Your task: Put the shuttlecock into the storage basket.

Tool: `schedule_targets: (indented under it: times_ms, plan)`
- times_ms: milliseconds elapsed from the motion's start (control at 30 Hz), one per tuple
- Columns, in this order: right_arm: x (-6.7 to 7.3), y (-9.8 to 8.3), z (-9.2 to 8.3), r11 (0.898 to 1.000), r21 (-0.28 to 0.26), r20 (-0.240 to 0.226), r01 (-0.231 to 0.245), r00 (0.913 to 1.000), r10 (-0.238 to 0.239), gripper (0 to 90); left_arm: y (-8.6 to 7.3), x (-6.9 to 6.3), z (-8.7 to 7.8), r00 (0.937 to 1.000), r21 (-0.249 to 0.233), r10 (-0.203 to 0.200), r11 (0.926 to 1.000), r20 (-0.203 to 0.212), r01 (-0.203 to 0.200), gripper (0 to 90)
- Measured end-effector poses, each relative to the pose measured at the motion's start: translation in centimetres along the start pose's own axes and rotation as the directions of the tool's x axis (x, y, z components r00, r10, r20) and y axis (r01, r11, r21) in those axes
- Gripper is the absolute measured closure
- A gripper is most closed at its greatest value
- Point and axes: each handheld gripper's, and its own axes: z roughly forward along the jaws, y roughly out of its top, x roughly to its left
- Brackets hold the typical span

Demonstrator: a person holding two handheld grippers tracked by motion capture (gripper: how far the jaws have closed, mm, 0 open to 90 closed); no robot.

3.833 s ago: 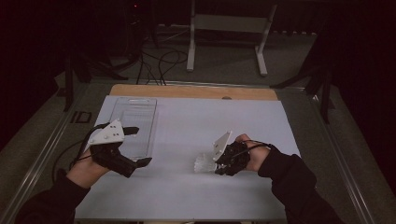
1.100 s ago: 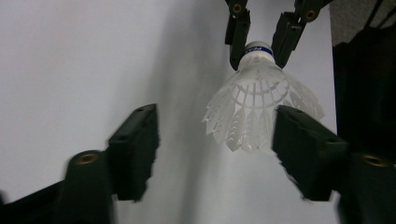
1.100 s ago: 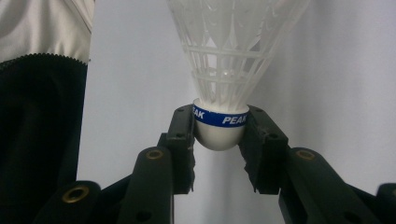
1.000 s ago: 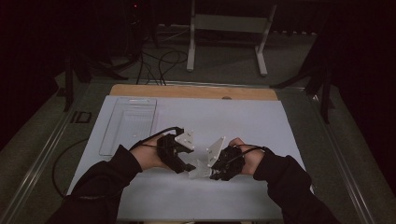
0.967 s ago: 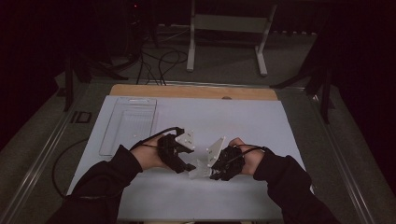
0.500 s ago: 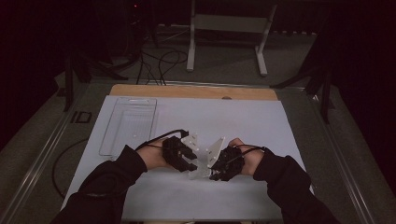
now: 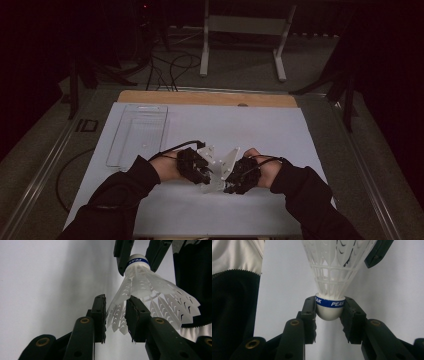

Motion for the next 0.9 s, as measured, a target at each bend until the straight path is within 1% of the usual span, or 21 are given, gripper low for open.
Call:
schedule_targets:
  times_ms: [67, 100, 133, 233, 367, 400, 567, 667, 800, 900]
  plan:
    - [-0.01, 0.0, 0.09, 1.0, -0.003, 0.0, 0.0, 1.0, 0.0, 66.1, 0.02, 0.04, 0.1, 1.0, 0.015, 0.001, 0.9999, 0.003, -0.001, 73.0]
    - [0.02, 0.02, 0.1, 1.0, -0.002, 0.0, -0.004, 1.0, 0.004, 66.1, 0.01, 0.06, 0.16, 1.0, 0.012, -0.005, 0.9999, 0.003, 0.005, 74.7]
    - [-0.02, 0.02, 0.12, 1.0, 0.002, 0.004, 0.003, 1.0, -0.003, 66.1, 0.0, 0.08, 0.2, 1.0, 0.013, -0.008, 0.9999, 0.004, 0.008, 74.9]
    - [0.04, 0.02, 0.21, 1.0, 0.002, 0.001, 0.004, 1.0, -0.004, 66.1, -0.02, 0.17, 0.28, 0.9999, 0.022, 0.0, 0.9997, 0.015, 0.0, 79.0]
    - [0.13, 0.0, 0.41, 1.0, 0.004, -0.002, 0.008, 1.0, -0.008, 66.0, -0.01, 0.12, 0.45, 0.9994, 0.035, 0.006, 0.9994, 0.035, -0.007, 88.2]
    - [0.14, -0.01, 0.44, 1.0, 0.008, 0.003, 0.007, 1.0, -0.007, 66.0, 0.0, 0.12, 0.48, 0.9993, 0.036, 0.012, 0.9992, 0.034, -0.013, 89.4]
    - [0.21, 0.03, 0.58, 1.0, 0.012, -0.01, 0.004, 0.9999, -0.004, 66.0, 0.05, 0.12, 0.51, 0.9984, 0.051, 0.026, 0.9983, 0.05, -0.028, 90.0]
    - [0.22, 0.07, 0.69, 1.0, 0.01, -0.016, 0.003, 0.9999, -0.003, 65.9, 0.09, 0.11, 0.48, 0.9982, 0.061, 0.026, 0.9977, 0.054, -0.029, 90.0]
    - [0.23, 0.13, 0.76, 1.0, 0.008, -0.003, 0.003, 1.0, -0.003, 65.5, 0.0, 0.18, 0.37, 0.9974, 0.062, 0.023, 0.9977, 0.069, -0.027, 90.0]
    - [0.29, 0.26, 0.68, 1.0, 0.007, 0.003, 0.006, 1.0, -0.006, 65.4, -0.06, 0.25, 0.17, 0.9968, 0.059, 0.03, 0.9977, 0.073, -0.035, 90.0]
